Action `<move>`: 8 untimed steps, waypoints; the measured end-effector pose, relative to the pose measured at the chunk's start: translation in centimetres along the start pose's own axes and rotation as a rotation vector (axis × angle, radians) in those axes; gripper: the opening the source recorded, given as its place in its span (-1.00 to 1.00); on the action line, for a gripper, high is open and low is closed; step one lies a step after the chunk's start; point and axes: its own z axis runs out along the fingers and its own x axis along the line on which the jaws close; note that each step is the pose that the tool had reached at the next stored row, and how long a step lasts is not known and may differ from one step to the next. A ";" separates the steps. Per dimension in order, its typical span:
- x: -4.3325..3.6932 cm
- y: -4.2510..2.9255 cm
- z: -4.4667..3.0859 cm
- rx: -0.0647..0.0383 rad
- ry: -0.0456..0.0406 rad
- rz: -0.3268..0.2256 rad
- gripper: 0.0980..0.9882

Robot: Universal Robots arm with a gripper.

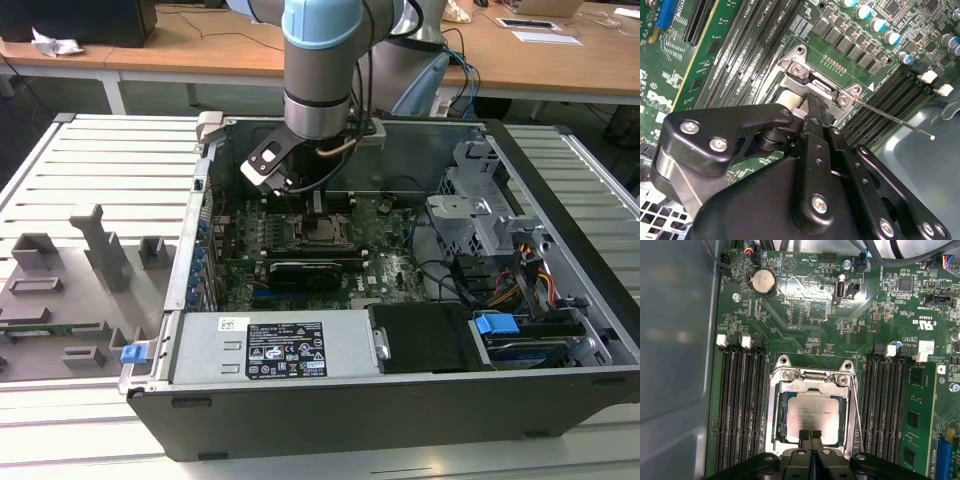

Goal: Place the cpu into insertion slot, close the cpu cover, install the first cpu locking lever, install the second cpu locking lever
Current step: 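Close the cpu cover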

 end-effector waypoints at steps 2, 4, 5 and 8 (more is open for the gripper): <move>0.00 -0.01 0.16 0.000 0.0000 0.000 -0.98; -0.01 -0.01 0.30 0.000 0.0000 0.000 -0.98; -0.01 -0.01 0.36 0.000 0.0000 0.000 -0.98; -0.02 -0.02 0.51 0.000 -0.0004 0.000 -0.98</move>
